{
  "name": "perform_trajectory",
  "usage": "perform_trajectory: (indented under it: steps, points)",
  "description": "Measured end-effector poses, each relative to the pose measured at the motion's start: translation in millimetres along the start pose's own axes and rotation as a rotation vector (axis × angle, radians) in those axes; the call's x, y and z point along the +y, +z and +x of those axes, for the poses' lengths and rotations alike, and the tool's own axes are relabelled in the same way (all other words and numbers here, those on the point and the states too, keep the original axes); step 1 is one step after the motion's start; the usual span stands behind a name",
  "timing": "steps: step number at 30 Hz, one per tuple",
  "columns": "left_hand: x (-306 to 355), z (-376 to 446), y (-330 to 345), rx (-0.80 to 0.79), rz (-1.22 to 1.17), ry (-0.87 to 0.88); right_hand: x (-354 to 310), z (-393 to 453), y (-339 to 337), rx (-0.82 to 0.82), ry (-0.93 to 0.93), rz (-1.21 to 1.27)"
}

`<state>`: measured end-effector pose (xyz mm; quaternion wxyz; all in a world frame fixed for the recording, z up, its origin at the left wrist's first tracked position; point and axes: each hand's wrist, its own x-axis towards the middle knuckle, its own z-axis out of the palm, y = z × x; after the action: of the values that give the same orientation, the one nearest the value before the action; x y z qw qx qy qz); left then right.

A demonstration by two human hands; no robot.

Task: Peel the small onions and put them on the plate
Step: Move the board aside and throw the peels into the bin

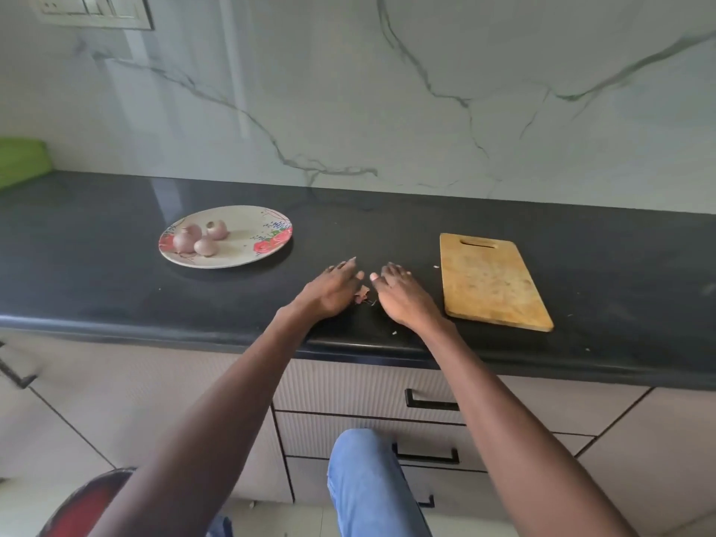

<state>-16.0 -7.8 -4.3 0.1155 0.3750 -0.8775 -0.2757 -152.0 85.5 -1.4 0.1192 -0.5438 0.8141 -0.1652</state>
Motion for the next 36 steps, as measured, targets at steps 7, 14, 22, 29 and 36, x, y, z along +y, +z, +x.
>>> perform_trajectory:
  steps: [7, 14, 22, 29, 36]
  points:
    - [-4, 27, -5, 0.036, 0.184, -0.082, 19, 28, -16, 0.023, 0.418, -0.086]
    - [-5, 23, -9, 0.009, -0.295, 0.063, 18, 11, -11, -0.040, -0.009, 0.108]
    - [1, 45, -5, 0.006, -0.138, -0.072, 9, 59, -17, -0.123, -0.008, 0.015]
    - [-1, 3, -11, -0.133, 0.092, 0.151, 8, 32, -5, -0.162, -0.220, -0.050]
    - [-2, -52, -12, -0.133, -0.185, 0.062, 6, -27, -2, -0.193, -0.259, 0.133]
